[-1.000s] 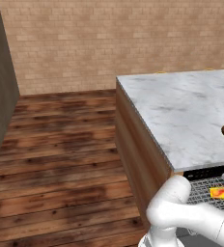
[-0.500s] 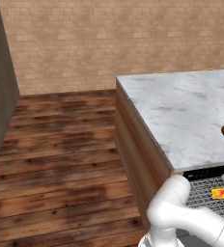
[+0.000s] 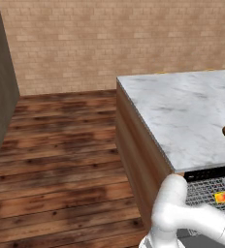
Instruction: Pick up the cup and bowl from the counter, place them in the dishwasher, and close the dishwasher door.
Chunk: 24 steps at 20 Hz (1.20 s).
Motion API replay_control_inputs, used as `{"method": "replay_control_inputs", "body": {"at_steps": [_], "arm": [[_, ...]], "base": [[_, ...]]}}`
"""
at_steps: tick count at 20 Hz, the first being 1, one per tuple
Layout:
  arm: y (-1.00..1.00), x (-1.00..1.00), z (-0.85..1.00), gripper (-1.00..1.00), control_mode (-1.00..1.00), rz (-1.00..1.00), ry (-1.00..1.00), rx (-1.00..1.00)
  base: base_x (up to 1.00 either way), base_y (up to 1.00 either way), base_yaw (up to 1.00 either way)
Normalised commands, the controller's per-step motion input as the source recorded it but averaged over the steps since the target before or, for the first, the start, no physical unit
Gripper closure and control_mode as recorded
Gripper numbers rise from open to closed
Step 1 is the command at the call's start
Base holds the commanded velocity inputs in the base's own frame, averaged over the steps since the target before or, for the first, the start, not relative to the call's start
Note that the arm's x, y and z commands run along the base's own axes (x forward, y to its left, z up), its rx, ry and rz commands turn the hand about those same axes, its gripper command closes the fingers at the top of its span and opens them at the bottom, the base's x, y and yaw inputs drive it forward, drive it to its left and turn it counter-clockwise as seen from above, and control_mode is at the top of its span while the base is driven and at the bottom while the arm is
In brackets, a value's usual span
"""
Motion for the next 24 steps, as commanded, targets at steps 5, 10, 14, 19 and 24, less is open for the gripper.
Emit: {"method": "replay_control_inputs", "body": {"at_steps": [5, 10, 14, 19, 24], "arm": [[-0.26, 0.39, -0.75, -1.0, -1.0, 0.0, 0.09, 0.08], [-0.3, 0.04, -0.11, -1.0, -1.0, 0.0, 0.0, 0.02], [-0.31, -0.06, 0.49, -1.0, -1.0, 0.0, -0.02, 0.0], [-0.31, -0.09, 0.55, -1.0, -1.0, 0.0, -0.02, 0.0], [-0.28, -0.24, 0.6, -1.0, -1.0, -0.03, -0.05, 0.03]], "base": [[0.0, 0.0, 0.0], [0.0, 0.0, 0.0], [0.0, 0.0, 0.0], [0.0, 0.0, 0.0], [0.0, 0.0, 0.0]]}}
